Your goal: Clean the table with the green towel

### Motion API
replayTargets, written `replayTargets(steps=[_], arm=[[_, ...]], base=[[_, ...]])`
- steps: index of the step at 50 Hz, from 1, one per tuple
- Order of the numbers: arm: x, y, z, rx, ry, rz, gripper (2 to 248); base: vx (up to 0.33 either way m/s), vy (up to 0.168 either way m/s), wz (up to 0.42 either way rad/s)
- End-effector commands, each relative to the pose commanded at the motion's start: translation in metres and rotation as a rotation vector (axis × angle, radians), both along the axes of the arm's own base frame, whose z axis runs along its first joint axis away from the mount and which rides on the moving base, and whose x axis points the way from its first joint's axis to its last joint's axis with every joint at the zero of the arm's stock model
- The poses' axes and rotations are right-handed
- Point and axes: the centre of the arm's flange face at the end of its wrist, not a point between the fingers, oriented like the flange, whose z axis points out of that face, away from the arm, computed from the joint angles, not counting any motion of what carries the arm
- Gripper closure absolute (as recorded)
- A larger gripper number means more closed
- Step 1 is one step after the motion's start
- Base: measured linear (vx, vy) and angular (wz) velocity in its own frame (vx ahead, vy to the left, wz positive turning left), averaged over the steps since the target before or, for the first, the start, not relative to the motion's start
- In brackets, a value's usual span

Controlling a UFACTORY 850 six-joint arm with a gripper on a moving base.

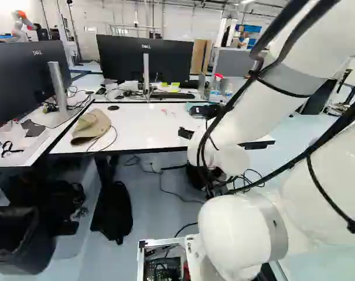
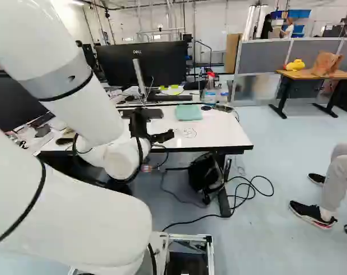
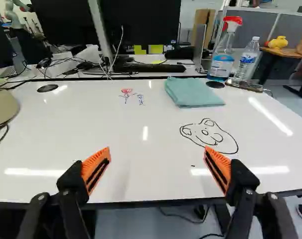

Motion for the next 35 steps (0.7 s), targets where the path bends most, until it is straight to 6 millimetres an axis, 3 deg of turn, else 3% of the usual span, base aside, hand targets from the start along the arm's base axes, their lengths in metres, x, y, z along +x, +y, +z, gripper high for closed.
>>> replayTargets(steps=[26,35], arm=[[0.0004,-0.0002,0.0001,0.0,0.0,-0.001,3],[0.0093,-0.0055,0.0054,0.0,-0.01,-0.02,3]], base=[[0.0,0.0,0.0],[0.0,0.0,0.0]])
